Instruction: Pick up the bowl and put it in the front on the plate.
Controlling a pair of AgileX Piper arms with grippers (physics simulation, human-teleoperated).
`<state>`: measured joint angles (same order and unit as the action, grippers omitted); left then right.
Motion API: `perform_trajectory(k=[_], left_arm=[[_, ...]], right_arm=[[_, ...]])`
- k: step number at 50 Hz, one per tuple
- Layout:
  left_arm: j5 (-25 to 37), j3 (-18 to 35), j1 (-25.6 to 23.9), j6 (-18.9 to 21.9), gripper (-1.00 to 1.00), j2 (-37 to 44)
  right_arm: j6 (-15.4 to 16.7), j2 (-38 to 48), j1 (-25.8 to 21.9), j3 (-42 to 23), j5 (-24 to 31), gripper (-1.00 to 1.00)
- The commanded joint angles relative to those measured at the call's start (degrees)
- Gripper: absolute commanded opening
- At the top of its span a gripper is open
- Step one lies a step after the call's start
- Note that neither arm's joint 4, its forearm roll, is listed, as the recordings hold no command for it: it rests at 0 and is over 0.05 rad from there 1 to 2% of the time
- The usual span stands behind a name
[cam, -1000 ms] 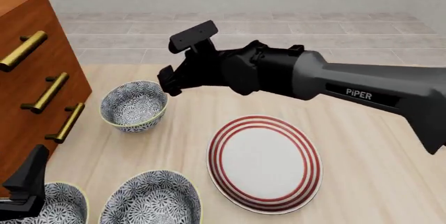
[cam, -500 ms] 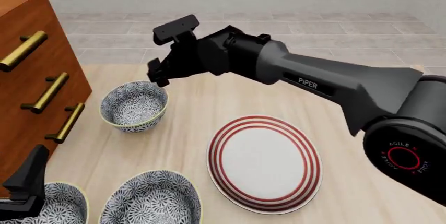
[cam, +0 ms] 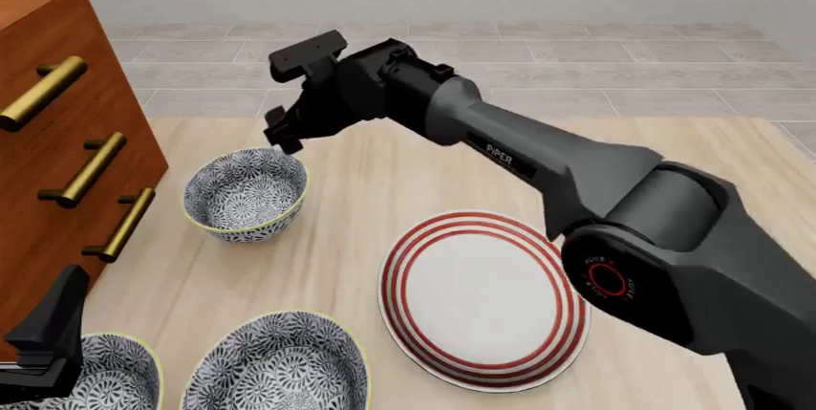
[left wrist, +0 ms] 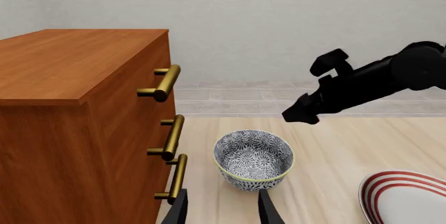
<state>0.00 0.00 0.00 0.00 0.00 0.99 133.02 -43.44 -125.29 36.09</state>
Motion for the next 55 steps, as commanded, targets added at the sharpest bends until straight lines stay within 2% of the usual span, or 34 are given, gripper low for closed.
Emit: perform_trajectory(k=[1, 15, 22, 27, 35, 49, 55], left_arm=[[0.00, 0.00, 0.00, 0.00, 1.00, 0.00], [0.00, 0.00, 0.00, 0.00, 1.00, 0.00], [0.00, 0.00, 0.00, 0.00, 1.00, 0.00], [0.00, 0.00, 0.00, 0.00, 1.00, 0.00], [0.00, 0.00, 0.00, 0.00, 1.00, 0.00], [0.00, 0.00, 0.00, 0.00, 1.00, 0.00], [0.00, 0.00, 0.00, 0.00, 1.00, 0.00]], right_arm=[[-0.94, 5.43, 0.25, -7.55, 3.94, 1.00], [-1.88, 9.39, 0.61, -11.43, 4.84, 1.00], [-1.94, 12.79, 1.13, -15.83, 6.45, 1.00], [-2.04, 12.65, 0.82, -13.82, 5.26, 1.00], [-1.98, 14.63, 1.01, -16.46, 6.51, 1.00], [-2.73, 16.16, 0.33, -16.16, 5.48, 1.00], [-3.46, 16.04, -0.27, -14.01, 3.70, 1.00]])
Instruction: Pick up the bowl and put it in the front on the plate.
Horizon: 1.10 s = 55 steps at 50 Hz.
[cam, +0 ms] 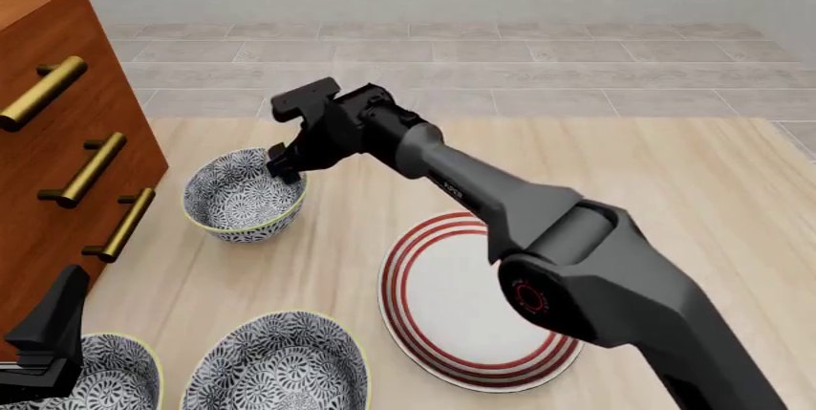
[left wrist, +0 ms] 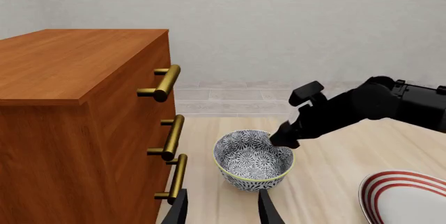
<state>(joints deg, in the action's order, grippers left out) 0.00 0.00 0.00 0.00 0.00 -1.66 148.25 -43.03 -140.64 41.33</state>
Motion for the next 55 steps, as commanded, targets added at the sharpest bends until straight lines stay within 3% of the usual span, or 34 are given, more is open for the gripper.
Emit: perform_trajectory(k=[1, 9, 19, 25, 40, 41, 55], left_arm=[[0.00, 0.00, 0.00, 0.00, 1.00, 0.00], [0.00, 0.00, 0.00, 0.00, 1.00, 0.00], [0.00, 0.00, 0.00, 0.00, 1.00, 0.00], [0.00, 0.00, 0.00, 0.00, 1.00, 0.00], [0.00, 0.00, 0.00, 0.00, 1.00, 0.00], [0.00, 0.00, 0.00, 0.00, 1.00, 0.00], [0.00, 0.00, 0.00, 0.00, 1.00, 0.00]], right_arm=[[-0.93, 0.84, -0.74, 1.69, -1.83, 1.00], [-1.75, 0.44, -1.35, 4.47, -3.85, 1.00], [-1.93, 2.42, -1.36, 2.20, -3.02, 1.00], [-2.54, 1.27, -2.06, 5.57, -5.16, 1.00], [-2.71, 2.21, -1.93, 4.55, -4.77, 1.00], [-2.69, 2.02, -1.93, 4.98, -5.04, -1.00], [-1.82, 3.77, -1.42, 0.01, -2.25, -1.00]])
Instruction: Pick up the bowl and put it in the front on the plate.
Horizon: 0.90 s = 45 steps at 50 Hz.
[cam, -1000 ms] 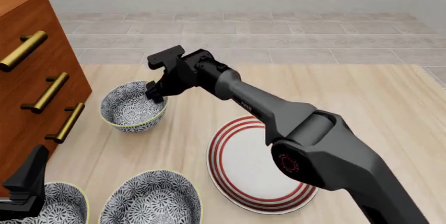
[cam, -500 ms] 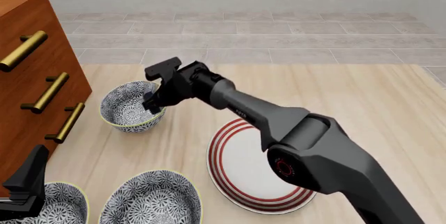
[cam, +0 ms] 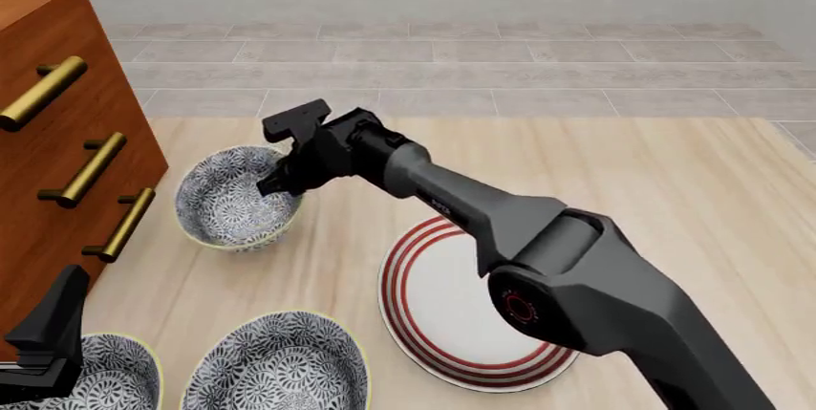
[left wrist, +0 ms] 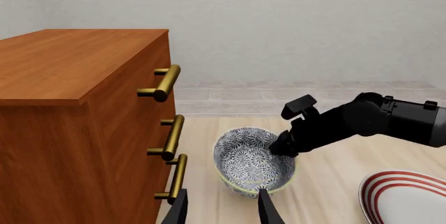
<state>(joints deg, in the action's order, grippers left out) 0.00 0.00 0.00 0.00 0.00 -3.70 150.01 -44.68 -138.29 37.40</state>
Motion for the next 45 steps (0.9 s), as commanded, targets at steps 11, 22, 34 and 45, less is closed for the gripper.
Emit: perform_trajectory(k=[11, 22, 34, 45], left_arm=[[0.00, 0.00, 0.00, 0.00, 1.00, 0.00], [0.00, 0.00, 0.00, 0.00, 1.00, 0.00], [0.00, 0.00, 0.00, 0.00, 1.00, 0.00], [0.00, 0.00, 0.00, 0.00, 1.00, 0.00]], right_arm=[[0.18, -0.07, 0.03, -1.27, 1.32, -1.00], [-0.56, -3.78, -0.20, 2.09, -0.11, -1.00], [-3.03, -6.55, 0.27, 3.79, -0.84, -1.00], [-6.16, -8.99, 1.13, 6.25, -2.51, -1.00]])
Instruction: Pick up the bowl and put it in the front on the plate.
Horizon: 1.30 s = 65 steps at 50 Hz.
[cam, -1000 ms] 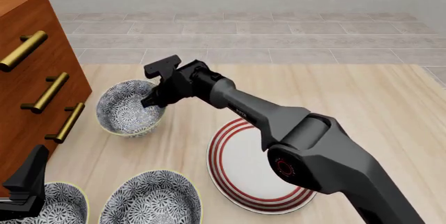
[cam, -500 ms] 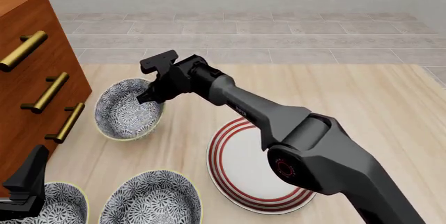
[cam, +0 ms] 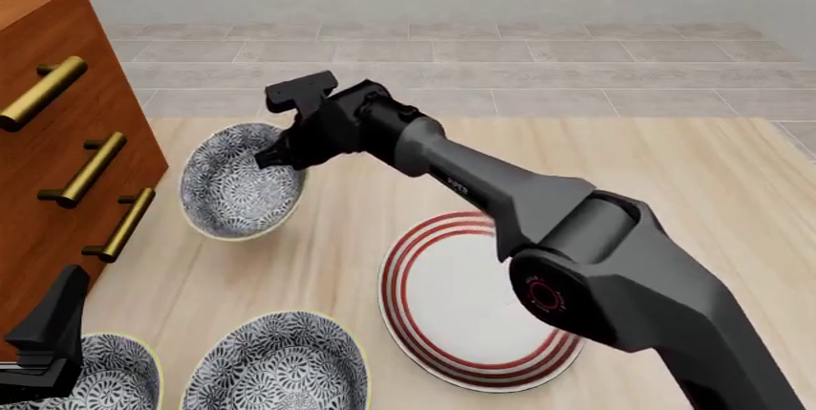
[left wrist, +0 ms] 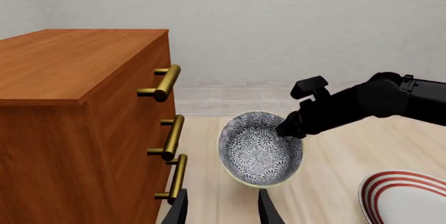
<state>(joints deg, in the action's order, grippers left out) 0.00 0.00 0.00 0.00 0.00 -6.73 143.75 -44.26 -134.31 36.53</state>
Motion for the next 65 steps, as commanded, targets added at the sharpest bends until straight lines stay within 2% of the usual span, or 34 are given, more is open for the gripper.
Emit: perform_trajectory(k=[1, 7, 10, 11, 13, 16, 23, 33, 65], left_arm=[[0.00, 0.00, 0.00, 0.00, 1.00, 0.00], [0.00, 0.00, 0.00, 0.00, 1.00, 0.00], [0.00, 0.00, 0.00, 0.00, 1.00, 0.00], [0.00, 0.00, 0.00, 0.00, 1.00, 0.00], [0.00, 0.00, 0.00, 0.00, 1.00, 0.00], [0.00, 0.00, 0.00, 0.00, 1.00, 0.00], [0.00, 0.00, 0.00, 0.00, 1.00, 0.00], [0.00, 0.00, 0.00, 0.00, 1.00, 0.00], [0.00, 0.00, 0.00, 0.00, 1.00, 0.00]], right_arm=[[-3.14, -2.78, 0.71, 2.37, -1.70, -1.00], [-7.22, -5.15, 1.54, 4.95, -4.26, -1.00], [-7.43, -4.86, 2.37, 3.52, -3.30, -1.00], [-9.03, -5.48, 2.68, 4.47, -4.30, -1.00], [-8.87, -6.63, 2.44, 6.11, -4.94, -1.00], [-10.27, -9.39, 1.88, 10.32, -7.15, -1.00], [-12.21, -13.18, 1.76, 15.32, -9.75, -1.00], [-14.68, -20.43, 1.03, 27.01, -14.34, -1.00], [-14.69, -35.76, 5.79, 48.07, -18.55, -1.00]])
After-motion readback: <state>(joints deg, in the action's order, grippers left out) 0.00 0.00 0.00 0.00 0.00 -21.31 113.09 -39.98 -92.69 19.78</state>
